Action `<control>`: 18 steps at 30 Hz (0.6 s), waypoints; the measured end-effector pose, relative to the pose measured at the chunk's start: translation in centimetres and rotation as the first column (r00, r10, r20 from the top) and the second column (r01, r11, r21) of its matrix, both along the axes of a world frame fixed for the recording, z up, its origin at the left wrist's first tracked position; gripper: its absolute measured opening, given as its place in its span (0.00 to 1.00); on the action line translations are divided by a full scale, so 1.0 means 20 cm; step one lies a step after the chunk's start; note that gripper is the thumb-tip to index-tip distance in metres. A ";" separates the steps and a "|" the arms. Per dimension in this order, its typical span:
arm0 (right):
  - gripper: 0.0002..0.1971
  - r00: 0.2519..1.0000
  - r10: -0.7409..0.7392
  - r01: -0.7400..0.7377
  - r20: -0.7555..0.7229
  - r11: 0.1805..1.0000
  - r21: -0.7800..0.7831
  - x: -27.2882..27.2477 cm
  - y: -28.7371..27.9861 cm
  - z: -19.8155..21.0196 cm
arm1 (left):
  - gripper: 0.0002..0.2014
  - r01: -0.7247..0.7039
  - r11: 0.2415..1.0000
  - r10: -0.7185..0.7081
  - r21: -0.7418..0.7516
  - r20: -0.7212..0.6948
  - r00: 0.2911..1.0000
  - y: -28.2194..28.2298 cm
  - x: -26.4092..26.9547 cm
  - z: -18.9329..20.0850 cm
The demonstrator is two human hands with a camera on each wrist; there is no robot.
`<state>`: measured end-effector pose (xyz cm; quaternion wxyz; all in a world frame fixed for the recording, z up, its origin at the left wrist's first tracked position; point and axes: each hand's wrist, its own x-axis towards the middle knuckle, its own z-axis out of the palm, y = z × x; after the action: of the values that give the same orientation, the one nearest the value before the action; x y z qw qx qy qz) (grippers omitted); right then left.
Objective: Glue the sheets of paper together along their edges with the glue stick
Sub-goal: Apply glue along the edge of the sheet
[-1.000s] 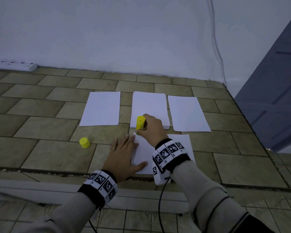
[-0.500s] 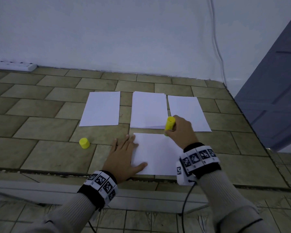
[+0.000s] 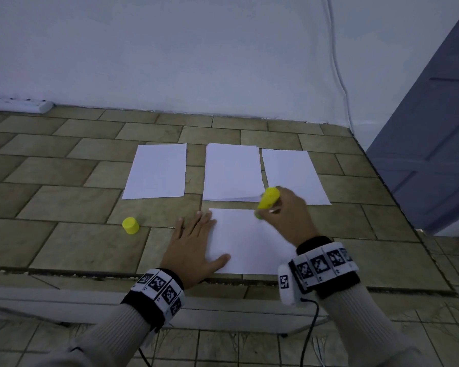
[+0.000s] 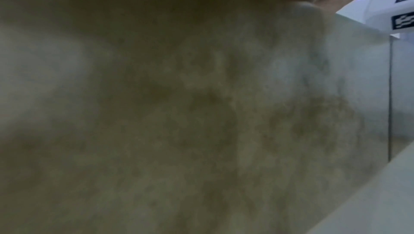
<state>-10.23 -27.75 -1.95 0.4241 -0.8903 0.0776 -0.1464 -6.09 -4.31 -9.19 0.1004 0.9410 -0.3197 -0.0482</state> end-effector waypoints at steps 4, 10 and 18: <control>0.08 0.965 0.254 -0.251 -0.068 0.967 0.041 0.02 0.25 0.00 | 0.50 0.026 0.999 -0.027 0.021 0.007 1.000 0.00 0.01 -0.01; 0.12 0.943 0.307 -0.321 -0.130 0.941 -0.109 0.08 0.40 -0.05 | 0.48 0.060 0.997 -0.058 -0.048 0.032 0.998 0.00 0.01 -0.02; 0.08 0.962 0.237 -0.255 -0.137 0.959 -0.128 0.02 0.24 -0.04 | 0.56 0.015 0.999 -0.015 0.040 -0.010 1.000 0.00 0.01 0.00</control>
<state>-9.74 -22.89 -2.82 0.3682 -0.9285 -0.0194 -0.0440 -5.85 -4.32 -9.23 0.0829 0.9401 -0.3252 -0.0597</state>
